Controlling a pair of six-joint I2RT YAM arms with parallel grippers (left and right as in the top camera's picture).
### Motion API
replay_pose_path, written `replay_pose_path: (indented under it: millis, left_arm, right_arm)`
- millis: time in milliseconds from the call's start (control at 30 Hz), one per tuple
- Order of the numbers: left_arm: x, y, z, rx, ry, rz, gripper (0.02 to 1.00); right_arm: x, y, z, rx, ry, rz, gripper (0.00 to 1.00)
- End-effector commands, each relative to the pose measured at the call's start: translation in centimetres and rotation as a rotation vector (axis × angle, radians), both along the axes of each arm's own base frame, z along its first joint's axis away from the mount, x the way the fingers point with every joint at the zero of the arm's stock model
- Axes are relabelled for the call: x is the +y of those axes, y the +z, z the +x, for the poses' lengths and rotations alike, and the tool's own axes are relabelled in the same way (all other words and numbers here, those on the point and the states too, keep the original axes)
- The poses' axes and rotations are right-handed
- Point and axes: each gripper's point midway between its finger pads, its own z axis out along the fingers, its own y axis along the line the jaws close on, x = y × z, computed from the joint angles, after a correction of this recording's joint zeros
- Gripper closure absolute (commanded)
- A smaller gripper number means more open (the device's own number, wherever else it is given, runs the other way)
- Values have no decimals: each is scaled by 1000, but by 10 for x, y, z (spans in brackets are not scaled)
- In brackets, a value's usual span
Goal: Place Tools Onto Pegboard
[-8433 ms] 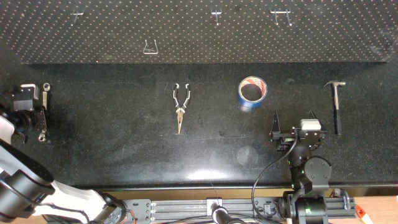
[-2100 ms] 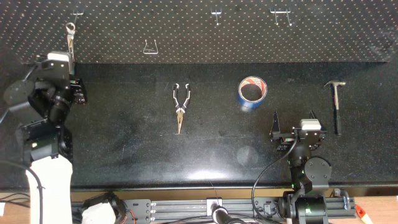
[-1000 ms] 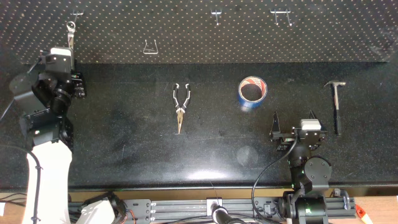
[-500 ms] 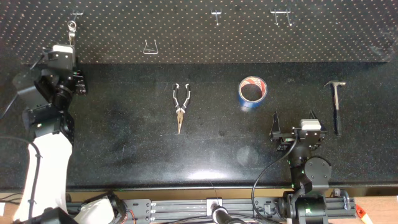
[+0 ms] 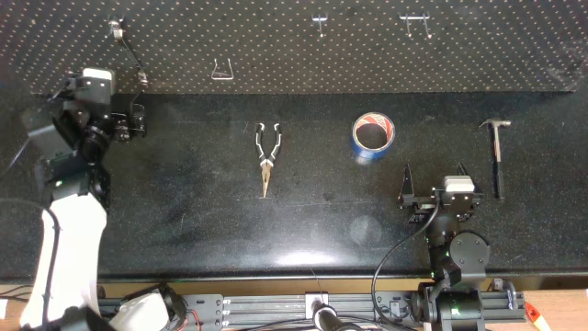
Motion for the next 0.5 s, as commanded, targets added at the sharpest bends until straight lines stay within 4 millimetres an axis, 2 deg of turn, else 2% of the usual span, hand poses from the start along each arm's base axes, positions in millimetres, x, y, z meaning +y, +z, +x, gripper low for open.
replay_pose_path:
  millis: [33,300,400,500]
  left_arm:
    - [-12,52,-24,-90,-12,11,23]
    - [-35,56,-77,-12,-29,-26,23]
    - [-40,57,-89,0,-34,-34,23]
    - [-41,60,-92,-8,-34,-30,23]
  right_arm:
    - [1,-2,0,7,6,-13,38]
    - [1,-2,0,7,6,-13,38]
    - [1,-2,0,7,6,-13,38]
    - [1,-2,0,7,6,-13,38]
